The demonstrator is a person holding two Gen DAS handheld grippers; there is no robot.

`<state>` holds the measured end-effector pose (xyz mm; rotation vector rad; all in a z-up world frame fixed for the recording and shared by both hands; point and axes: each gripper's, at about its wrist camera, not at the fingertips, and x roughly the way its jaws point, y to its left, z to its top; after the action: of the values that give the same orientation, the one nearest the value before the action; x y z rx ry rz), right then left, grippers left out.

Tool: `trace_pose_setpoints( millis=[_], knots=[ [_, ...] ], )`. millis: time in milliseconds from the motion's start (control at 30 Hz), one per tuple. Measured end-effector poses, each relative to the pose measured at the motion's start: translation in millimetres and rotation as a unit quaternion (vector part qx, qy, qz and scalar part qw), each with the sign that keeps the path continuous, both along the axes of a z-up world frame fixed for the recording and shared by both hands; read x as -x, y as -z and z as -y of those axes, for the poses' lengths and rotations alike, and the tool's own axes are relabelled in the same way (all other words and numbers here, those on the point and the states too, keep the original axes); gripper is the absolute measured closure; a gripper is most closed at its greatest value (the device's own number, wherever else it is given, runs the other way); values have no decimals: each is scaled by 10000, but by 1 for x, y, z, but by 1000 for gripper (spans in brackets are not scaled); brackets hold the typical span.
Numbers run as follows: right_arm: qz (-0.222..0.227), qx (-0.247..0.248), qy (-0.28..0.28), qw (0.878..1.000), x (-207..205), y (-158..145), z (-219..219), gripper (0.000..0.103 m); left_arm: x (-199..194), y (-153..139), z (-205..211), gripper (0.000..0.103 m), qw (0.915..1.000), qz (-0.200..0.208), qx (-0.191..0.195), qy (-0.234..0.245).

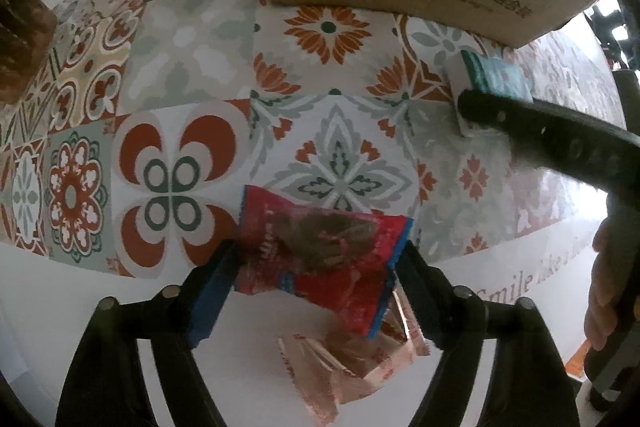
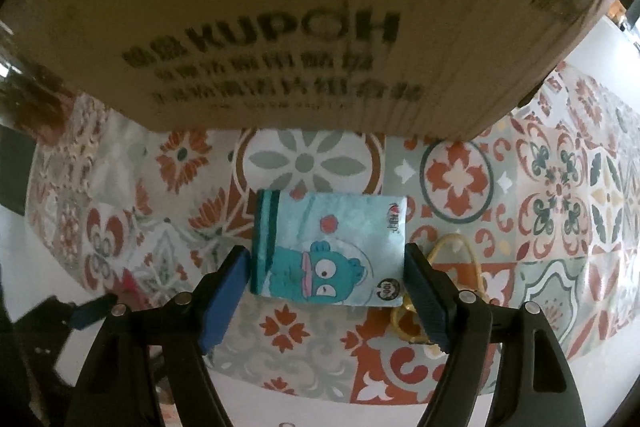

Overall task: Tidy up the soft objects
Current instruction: 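Grasp the red candy bag with the left tool while the right tool grasps the blue-green tissue packet, then lift candy bag and tissue packet with both tools and carry them over the box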

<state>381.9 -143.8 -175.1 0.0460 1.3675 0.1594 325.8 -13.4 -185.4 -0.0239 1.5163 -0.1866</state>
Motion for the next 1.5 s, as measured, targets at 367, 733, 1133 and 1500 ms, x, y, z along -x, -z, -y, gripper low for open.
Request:
trace_pose_setpoints(
  millis=[367,733,1133,1500],
  knots=[
    [251,-14,-21,9997,14,-4,-11,28,2,-3,-27,50,9987,196,391,-252],
    [792,99,-51,9968,50,-43,-9,28,20,-27,-45,63,9956,454,663,-472],
    [1074,34,-9,9942,55,-76,5,28,36,-64,-60,74,9915,902,768,-531],
    [1376,-61,47,9905,59,-97,7,28,44,-95,-56,77,9869,1316,740,-568]
  ],
)
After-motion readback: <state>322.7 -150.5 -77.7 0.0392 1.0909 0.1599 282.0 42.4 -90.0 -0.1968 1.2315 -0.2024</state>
